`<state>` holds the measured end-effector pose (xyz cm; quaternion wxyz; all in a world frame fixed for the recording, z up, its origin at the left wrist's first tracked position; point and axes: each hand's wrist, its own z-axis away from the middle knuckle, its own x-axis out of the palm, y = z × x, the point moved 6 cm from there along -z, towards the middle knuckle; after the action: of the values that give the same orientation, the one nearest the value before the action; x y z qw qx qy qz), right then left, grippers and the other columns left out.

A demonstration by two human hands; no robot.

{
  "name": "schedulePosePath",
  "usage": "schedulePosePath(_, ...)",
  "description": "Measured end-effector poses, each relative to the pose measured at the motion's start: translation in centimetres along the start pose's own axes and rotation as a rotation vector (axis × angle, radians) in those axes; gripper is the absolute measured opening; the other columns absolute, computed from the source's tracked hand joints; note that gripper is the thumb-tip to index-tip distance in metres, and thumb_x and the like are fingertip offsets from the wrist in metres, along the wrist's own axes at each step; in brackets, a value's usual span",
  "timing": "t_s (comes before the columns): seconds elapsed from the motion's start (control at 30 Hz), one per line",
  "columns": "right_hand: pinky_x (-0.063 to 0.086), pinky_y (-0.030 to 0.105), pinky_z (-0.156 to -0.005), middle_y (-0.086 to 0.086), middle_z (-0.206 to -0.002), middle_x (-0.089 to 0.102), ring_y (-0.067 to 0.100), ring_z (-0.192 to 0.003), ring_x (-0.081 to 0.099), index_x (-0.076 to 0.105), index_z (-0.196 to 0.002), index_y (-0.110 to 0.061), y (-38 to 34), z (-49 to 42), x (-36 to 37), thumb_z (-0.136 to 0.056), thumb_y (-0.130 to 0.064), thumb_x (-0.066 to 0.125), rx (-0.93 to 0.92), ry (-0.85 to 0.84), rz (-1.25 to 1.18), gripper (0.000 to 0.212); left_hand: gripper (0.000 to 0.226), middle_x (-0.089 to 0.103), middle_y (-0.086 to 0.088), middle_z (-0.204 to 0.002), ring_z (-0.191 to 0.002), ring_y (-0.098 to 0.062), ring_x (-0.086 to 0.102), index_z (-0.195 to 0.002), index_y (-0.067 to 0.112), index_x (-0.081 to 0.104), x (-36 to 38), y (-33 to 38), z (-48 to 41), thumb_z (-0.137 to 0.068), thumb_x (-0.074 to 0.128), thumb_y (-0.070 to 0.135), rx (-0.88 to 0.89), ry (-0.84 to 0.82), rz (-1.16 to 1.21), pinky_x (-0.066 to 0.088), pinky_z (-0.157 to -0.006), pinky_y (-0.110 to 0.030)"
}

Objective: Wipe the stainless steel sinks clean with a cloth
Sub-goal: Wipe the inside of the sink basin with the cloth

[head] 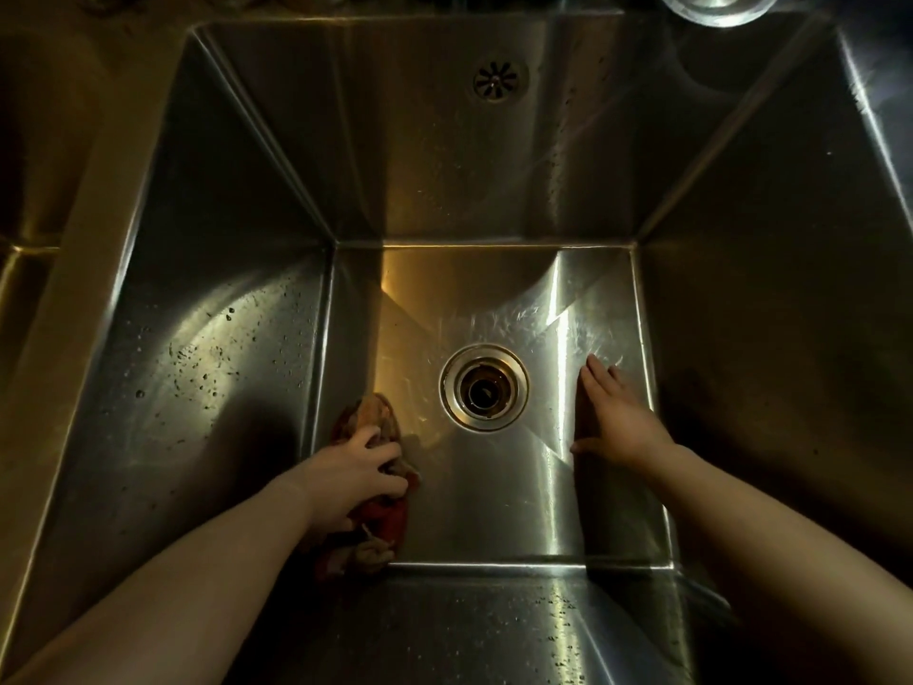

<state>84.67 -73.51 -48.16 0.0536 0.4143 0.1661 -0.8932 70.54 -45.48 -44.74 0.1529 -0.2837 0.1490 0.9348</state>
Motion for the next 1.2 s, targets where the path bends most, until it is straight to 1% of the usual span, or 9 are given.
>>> schedulePosePath(0.13,0.013,0.041,-0.116,-0.003,-0.157,-0.017,0.025,-0.144,-0.011,-0.004,-0.149,-0.016,-0.1,0.1,-0.1,-0.075,-0.035,0.075,-0.004,-0.007,0.006,0.110,0.065,0.011,0.004,-0.151,-0.141,-0.032,0.001,-0.130,0.043,0.035,-1.1,-1.7,0.2,-0.079,0.068,0.021,-0.131,0.087,0.072,0.039,-0.103,-0.042)
schedulePosePath(0.3,0.015,0.042,-0.116,-0.004,-0.157,-0.017,0.023,-0.144,-0.012,-0.003,-0.149,-0.016,-0.1,0.1,-0.2,-0.075,-0.036,0.075,-0.005,-0.009,0.003,0.109,0.065,0.009,0.001,-0.153,-0.141,-0.033,0.000,-0.129,0.042,0.036,-2.3,-2.9,-0.4,-0.078,0.069,0.018,-0.199,0.112,0.090,0.038,-0.104,-0.045)
schedulePosePath(0.43,0.022,0.044,-0.114,-0.005,-0.157,-0.016,0.023,-0.144,-0.011,-0.003,-0.149,-0.018,-0.2,0.1,-0.3,-0.073,-0.037,0.076,-0.011,-0.012,0.001,0.112,0.068,0.011,0.000,-0.151,-0.140,-0.033,0.005,-0.132,0.038,0.036,-4.5,-4.2,-1.3,-0.078,0.069,0.015,-0.264,0.169,0.069,0.040,-0.103,-0.046)
schedulePosePath(0.53,0.025,0.046,-0.112,-0.006,-0.157,-0.015,0.022,-0.144,-0.010,-0.003,-0.149,-0.021,0.0,-0.2,-0.6,-0.069,-0.045,0.077,-0.025,-0.005,0.014,0.116,0.071,0.011,-0.001,-0.151,-0.140,-0.032,0.005,-0.136,0.037,0.034,-6.7,-5.4,-2.3,-0.078,0.069,0.014,-0.327,0.215,0.070,0.039,-0.104,-0.044)
schedulePosePath(0.67,0.014,0.046,-0.115,-0.003,-0.158,-0.010,0.025,-0.144,-0.007,0.000,-0.150,-0.021,-0.4,-0.6,-0.5,-0.063,-0.063,0.072,-0.005,0.048,-0.001,0.120,0.070,0.015,-0.004,-0.150,-0.138,-0.033,0.009,-0.137,0.033,0.034,-9.5,-7.4,-3.3,-0.079,0.069,0.015,-0.386,0.267,0.086,0.037,-0.104,-0.047)
schedulePosePath(0.73,0.012,0.048,-0.117,-0.001,-0.158,-0.008,0.027,-0.145,-0.006,0.003,-0.150,-0.020,-0.9,-0.9,-0.2,-0.062,-0.066,0.071,0.022,0.097,-0.016,0.120,0.069,0.016,-0.005,-0.150,-0.138,-0.034,0.010,-0.138,0.031,0.033,-10.7,-8.3,-3.8,-0.080,0.068,0.015,-0.399,0.285,0.062,0.037,-0.105,-0.048)
schedulePosePath(0.9,0.009,0.053,-0.116,-0.002,-0.158,-0.011,0.027,-0.144,-0.009,0.001,-0.150,-0.019,-1.0,-1.3,0.6,-0.063,-0.062,0.074,0.065,0.148,-0.084,0.121,0.068,0.016,-0.010,-0.151,-0.139,-0.036,0.009,-0.140,0.026,0.030,-13.2,-10.0,-4.5,-0.082,0.063,0.014,-0.472,0.342,-0.055,0.033,-0.107,-0.051)
schedulePosePath(1.0,0.007,0.053,-0.116,-0.003,-0.158,-0.013,0.026,-0.144,-0.011,-0.001,-0.150,-0.020,-0.9,-1.3,0.8,-0.065,-0.060,0.074,0.057,0.154,-0.081,0.120,0.062,0.021,-0.009,-0.150,-0.138,-0.034,0.013,-0.141,0.024,0.030,-13.7,-11.7,-4.5,-0.086,0.059,0.016,-0.531,0.353,-0.014,0.032,-0.107,-0.051)
schedulePosePath(1.2,0.005,0.052,-0.116,-0.003,-0.157,-0.015,0.025,-0.144,-0.013,-0.003,-0.149,-0.019,-1.3,-0.9,0.3,-0.068,-0.054,0.075,0.077,0.136,-0.092,0.118,0.057,0.030,-0.011,-0.144,-0.133,-0.034,0.024,-0.139,0.022,0.031,-12.6,-11.9,-4.6,-0.088,0.055,0.014,-0.541,0.333,0.026,0.042,-0.098,-0.046)
